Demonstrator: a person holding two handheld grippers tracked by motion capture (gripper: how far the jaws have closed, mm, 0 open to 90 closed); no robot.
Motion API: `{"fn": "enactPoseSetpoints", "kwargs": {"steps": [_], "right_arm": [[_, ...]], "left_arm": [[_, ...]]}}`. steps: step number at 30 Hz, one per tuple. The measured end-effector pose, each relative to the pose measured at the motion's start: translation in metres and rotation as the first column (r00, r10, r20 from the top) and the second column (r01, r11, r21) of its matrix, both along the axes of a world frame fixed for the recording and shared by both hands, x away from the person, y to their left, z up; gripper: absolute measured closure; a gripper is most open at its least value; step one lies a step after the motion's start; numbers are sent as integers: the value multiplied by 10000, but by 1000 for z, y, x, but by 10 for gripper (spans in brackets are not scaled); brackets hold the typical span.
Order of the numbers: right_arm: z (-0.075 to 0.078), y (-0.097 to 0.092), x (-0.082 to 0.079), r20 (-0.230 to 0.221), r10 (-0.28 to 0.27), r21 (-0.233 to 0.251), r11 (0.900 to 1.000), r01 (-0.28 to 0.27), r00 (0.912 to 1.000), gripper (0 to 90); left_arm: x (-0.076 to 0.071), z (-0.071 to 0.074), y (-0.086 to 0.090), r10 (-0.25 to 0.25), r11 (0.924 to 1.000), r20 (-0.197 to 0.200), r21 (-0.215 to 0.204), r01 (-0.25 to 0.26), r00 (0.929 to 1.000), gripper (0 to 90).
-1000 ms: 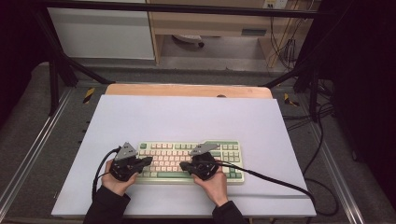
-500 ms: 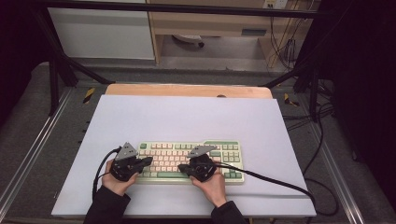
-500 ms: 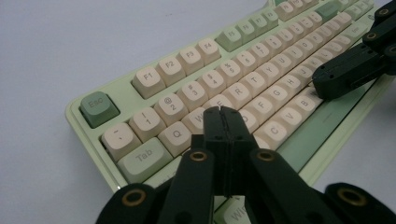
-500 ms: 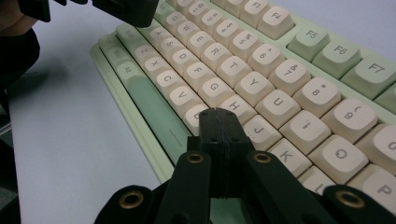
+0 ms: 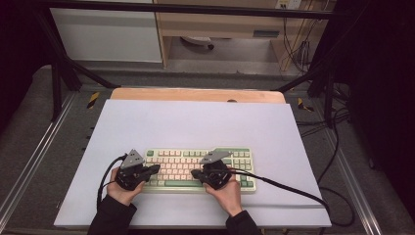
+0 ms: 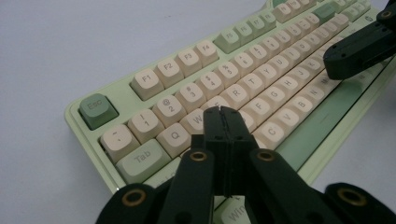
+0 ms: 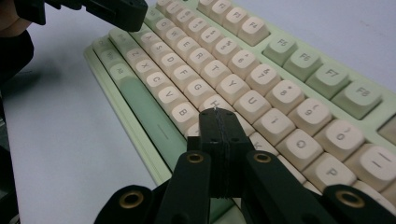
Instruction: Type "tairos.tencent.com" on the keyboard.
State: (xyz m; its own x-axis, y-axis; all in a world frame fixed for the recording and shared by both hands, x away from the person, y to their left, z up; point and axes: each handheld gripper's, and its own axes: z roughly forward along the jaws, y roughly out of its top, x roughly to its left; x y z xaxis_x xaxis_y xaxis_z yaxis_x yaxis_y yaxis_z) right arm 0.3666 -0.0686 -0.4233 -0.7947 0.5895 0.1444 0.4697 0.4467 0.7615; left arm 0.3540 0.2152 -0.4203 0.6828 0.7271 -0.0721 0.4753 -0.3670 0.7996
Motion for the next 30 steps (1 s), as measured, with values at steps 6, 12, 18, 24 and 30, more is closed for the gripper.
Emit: {"fn": "enactPoseSetpoints", "kwargs": {"steps": [6,12,18,24,30], "right_arm": [[4,-17,-1,0,-291,99,9995,291,9996,900],[6,-35,-2,14,-575,137,9983,575,9983,900],[8,-51,-4,71,-781,140,9969,780,9969,900],[8,-63,-6,100,-882,203,9959,880,9961,900],[5,-69,-8,68,-959,190,9952,958,9954,900]], "left_arm": [[0,0,-1,-48,10000,-3,14,48,10000,899],[-1,0,-3,-90,9999,-3,47,90,10000,899],[-2,0,-8,-182,9998,36,79,182,9998,899],[-2,1,-14,-209,9997,57,113,208,9998,899],[0,3,-25,-367,9991,97,235,364,9993,899]]}}
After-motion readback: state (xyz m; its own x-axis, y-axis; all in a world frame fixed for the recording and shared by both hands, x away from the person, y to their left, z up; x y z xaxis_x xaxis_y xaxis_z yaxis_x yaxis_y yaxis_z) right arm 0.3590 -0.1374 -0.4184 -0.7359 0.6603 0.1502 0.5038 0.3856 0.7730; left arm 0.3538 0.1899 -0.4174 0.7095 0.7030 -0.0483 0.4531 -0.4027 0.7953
